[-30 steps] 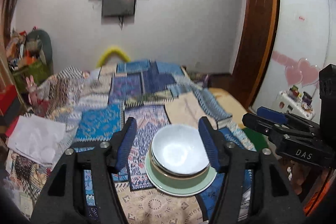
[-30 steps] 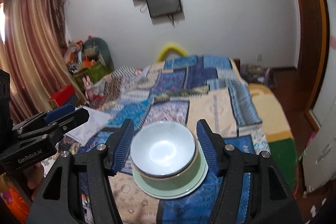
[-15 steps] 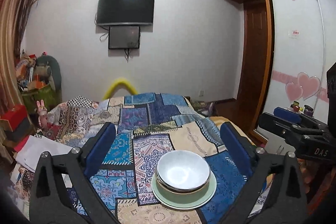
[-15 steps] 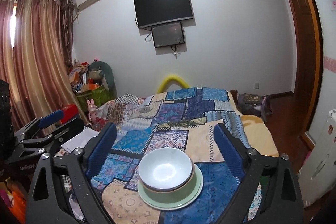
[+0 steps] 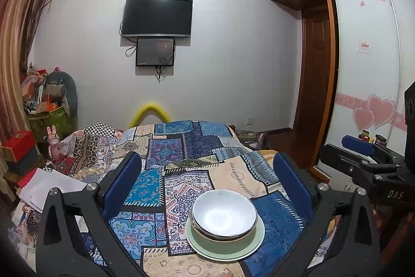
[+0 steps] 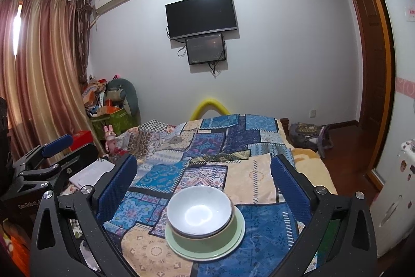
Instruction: Organize plates and bowls
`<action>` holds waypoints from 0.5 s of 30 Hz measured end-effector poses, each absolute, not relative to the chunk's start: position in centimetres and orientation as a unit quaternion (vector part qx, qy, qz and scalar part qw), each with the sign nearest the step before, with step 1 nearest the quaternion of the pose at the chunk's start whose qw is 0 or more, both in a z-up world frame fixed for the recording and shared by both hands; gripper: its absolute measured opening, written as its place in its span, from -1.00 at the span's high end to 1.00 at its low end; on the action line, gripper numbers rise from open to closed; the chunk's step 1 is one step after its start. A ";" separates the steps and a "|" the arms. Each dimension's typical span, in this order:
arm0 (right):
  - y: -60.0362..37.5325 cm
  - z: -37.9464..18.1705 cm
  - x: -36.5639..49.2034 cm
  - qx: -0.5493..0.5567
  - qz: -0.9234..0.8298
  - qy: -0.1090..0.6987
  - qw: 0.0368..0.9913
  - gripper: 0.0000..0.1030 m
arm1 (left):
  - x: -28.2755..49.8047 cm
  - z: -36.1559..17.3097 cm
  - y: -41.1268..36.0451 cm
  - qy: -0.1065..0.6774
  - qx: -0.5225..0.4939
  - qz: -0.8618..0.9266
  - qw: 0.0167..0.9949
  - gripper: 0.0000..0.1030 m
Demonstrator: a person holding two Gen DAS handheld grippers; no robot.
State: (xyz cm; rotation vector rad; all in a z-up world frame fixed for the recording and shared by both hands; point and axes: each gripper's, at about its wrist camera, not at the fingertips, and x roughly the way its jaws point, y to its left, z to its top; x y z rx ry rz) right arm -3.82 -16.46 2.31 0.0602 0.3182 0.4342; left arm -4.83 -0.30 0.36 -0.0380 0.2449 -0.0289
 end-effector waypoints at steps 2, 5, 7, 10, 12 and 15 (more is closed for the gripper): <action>-16.5 2.4 -3.8 0.031 0.215 0.158 0.963 -0.99 | -4.9 0.3 -0.4 0.121 -0.017 -0.014 0.992 -1.00; -16.5 2.4 -3.8 0.030 0.215 0.157 0.963 -0.99 | -4.9 0.3 -0.5 0.122 -0.018 -0.015 0.992 -1.00; -16.5 2.4 -3.8 0.031 0.215 0.156 0.964 -0.99 | -5.0 0.3 -0.5 0.121 -0.018 -0.015 0.992 -1.00; -16.5 2.3 -3.9 0.033 0.217 0.157 0.963 -0.99 | -5.0 0.3 -0.5 0.122 -0.019 -0.015 0.992 -1.00; -16.5 2.3 -3.9 0.031 0.217 0.156 0.963 -0.99 | -5.0 0.3 -0.4 0.122 -0.020 -0.016 0.992 -1.00; -16.5 2.3 -3.9 0.031 0.219 0.157 0.963 -0.99 | -5.0 0.3 -0.4 0.122 -0.019 -0.016 0.992 -1.00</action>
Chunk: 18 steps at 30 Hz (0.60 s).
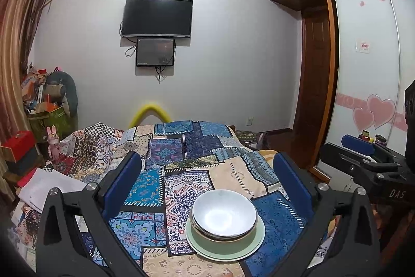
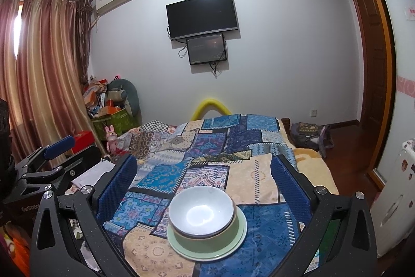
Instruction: Organize plates and bowls
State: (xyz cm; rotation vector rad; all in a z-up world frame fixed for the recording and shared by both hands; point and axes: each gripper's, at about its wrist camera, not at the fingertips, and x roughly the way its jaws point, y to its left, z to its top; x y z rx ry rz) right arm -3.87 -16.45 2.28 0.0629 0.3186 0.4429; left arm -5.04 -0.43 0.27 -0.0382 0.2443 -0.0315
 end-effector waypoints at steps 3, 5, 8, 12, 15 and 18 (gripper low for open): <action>-16.4 2.4 -4.0 0.031 0.220 0.157 0.962 -0.99 | -5.0 0.3 -0.4 0.122 -0.019 -0.016 0.992 -1.00; -16.4 2.4 -4.0 0.031 0.221 0.157 0.962 -0.99 | -5.0 0.3 -0.4 0.123 -0.020 -0.016 0.992 -1.00; -16.4 2.4 -4.0 0.030 0.221 0.157 0.962 -0.99 | -5.0 0.2 -0.4 0.124 -0.021 -0.018 0.992 -1.00; -16.4 2.5 -3.9 0.031 0.222 0.158 0.962 -0.99 | -4.8 0.3 -0.4 0.127 -0.023 -0.022 0.991 -1.00; -16.4 2.5 -4.0 0.031 0.223 0.158 0.962 -0.99 | -4.8 0.2 -0.4 0.126 -0.023 -0.023 0.992 -1.00; -16.4 2.6 -4.0 0.031 0.223 0.158 0.962 -0.99 | -4.7 0.2 -0.5 0.125 -0.022 -0.023 0.992 -1.00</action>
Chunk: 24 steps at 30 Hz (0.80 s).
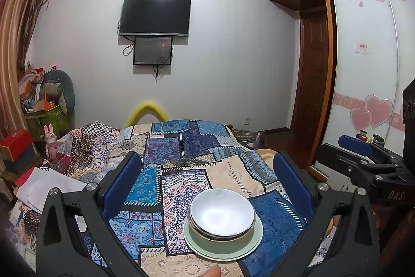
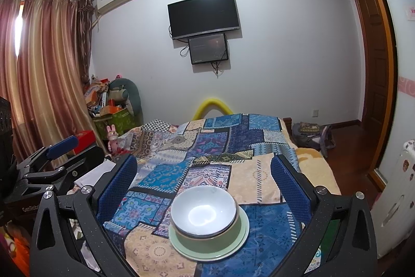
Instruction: Organize plates and bowls
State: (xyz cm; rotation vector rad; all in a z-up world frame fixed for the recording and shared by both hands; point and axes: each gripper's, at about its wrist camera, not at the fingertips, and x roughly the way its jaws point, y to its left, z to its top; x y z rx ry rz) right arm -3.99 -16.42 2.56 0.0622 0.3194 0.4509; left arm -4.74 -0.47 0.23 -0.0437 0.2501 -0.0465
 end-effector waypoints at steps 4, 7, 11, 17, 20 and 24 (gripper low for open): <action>-16.4 2.6 -4.0 0.031 0.223 0.158 0.961 -0.99 | -4.6 0.1 -0.5 0.128 -0.022 -0.024 0.991 -1.00; -16.5 2.5 -3.8 0.031 0.223 0.159 0.961 -0.99 | -4.5 0.0 -0.5 0.132 -0.024 -0.029 0.991 -1.00; -16.5 2.5 -3.7 0.030 0.223 0.160 0.961 -0.99 | -4.5 0.0 -0.4 0.129 -0.024 -0.026 0.991 -1.00; -16.4 2.4 -3.6 0.028 0.225 0.161 0.960 -0.99 | -4.6 -0.1 -0.4 0.131 -0.028 -0.027 0.991 -1.00; -16.4 2.2 -3.6 0.026 0.226 0.162 0.960 -0.99 | -4.5 -0.1 -0.3 0.132 -0.033 -0.029 0.990 -1.00; -16.3 2.1 -3.4 0.025 0.228 0.165 0.959 -0.99 | -4.5 -0.2 -0.2 0.132 -0.035 -0.028 0.990 -1.00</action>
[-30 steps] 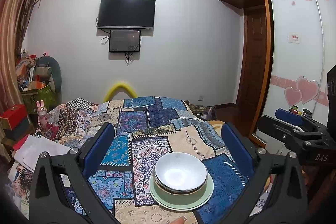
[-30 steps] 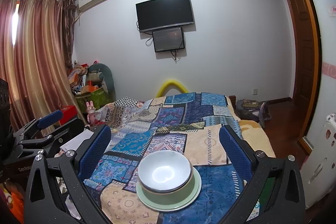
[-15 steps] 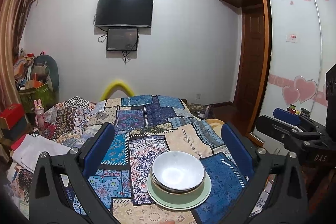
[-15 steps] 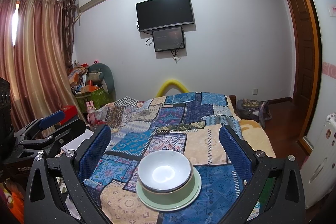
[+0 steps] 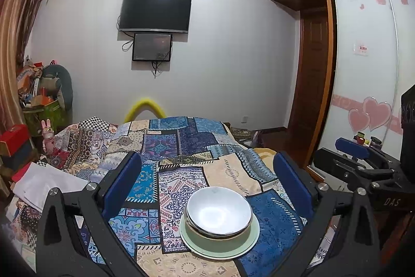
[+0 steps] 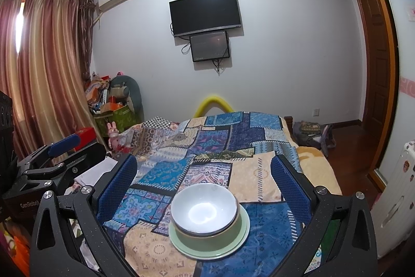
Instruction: Organize plates and bowls
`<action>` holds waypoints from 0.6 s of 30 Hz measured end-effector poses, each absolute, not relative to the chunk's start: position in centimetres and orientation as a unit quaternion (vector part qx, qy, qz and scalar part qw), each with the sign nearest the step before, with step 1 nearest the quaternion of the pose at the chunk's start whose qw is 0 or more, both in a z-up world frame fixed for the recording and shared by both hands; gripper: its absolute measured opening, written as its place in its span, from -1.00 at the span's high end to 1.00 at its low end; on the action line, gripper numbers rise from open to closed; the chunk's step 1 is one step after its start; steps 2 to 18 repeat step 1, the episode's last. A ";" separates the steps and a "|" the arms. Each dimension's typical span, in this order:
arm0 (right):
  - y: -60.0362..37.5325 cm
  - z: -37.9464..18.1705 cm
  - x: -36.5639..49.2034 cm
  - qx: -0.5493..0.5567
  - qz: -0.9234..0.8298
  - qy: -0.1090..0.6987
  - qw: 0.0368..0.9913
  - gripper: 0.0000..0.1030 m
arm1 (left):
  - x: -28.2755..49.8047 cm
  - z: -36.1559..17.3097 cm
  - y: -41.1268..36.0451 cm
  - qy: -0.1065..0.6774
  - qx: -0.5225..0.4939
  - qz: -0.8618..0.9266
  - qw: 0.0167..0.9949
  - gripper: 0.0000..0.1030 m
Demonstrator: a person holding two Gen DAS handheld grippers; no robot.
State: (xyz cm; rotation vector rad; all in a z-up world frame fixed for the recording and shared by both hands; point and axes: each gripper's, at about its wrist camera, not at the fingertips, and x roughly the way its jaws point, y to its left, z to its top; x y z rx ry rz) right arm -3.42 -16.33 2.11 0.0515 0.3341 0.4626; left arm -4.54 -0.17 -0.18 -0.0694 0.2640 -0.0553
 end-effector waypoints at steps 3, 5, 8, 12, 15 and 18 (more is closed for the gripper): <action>-16.3 2.1 -3.4 0.025 0.228 0.165 0.959 -0.99 | -4.5 -0.2 -0.1 0.132 -0.036 -0.026 0.990 -1.00; -16.3 2.1 -3.4 0.025 0.228 0.165 0.959 -0.99 | -4.5 -0.2 -0.1 0.132 -0.036 -0.026 0.990 -1.00; -16.3 2.1 -3.4 0.025 0.228 0.165 0.959 -0.99 | -4.5 -0.2 -0.1 0.132 -0.036 -0.026 0.990 -1.00; -16.3 2.1 -3.4 0.025 0.228 0.165 0.959 -0.99 | -4.5 -0.2 -0.1 0.132 -0.036 -0.026 0.990 -1.00; -16.3 2.1 -3.4 0.025 0.228 0.165 0.959 -0.99 | -4.5 -0.2 -0.1 0.132 -0.036 -0.026 0.990 -1.00; -16.3 2.1 -3.4 0.025 0.228 0.165 0.959 -0.99 | -4.5 -0.2 -0.1 0.132 -0.036 -0.026 0.990 -1.00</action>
